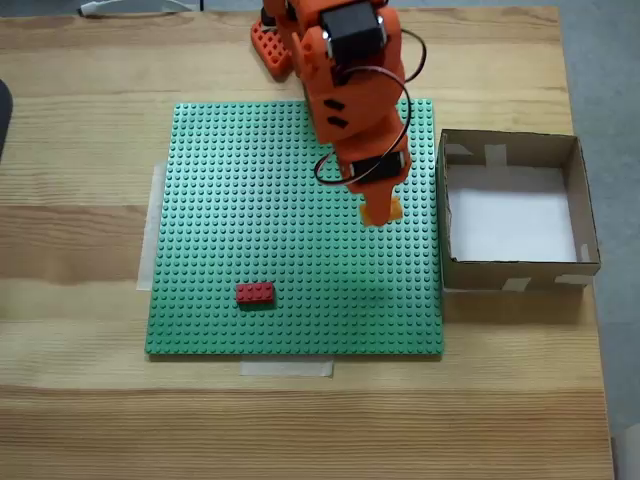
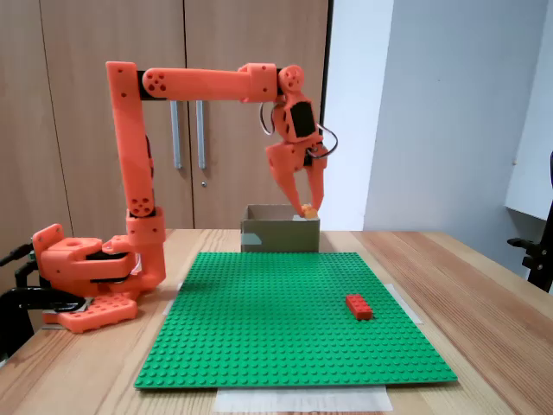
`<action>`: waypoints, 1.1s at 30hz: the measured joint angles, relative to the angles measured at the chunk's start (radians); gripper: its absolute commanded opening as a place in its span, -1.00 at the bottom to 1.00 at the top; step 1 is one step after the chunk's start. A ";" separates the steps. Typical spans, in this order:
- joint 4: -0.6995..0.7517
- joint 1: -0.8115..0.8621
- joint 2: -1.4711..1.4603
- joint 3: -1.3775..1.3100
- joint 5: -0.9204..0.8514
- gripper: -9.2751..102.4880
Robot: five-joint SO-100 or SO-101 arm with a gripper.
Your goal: Pick the yellow lego block and put it in the box.
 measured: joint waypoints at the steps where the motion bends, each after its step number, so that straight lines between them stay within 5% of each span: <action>1: 0.014 -0.014 0.000 -0.046 0.000 -0.85; 15: 0.095 -0.339 0.006 -0.364 -0.028 -0.85; 33: -0.313 -0.497 -0.034 0.118 -0.060 -0.85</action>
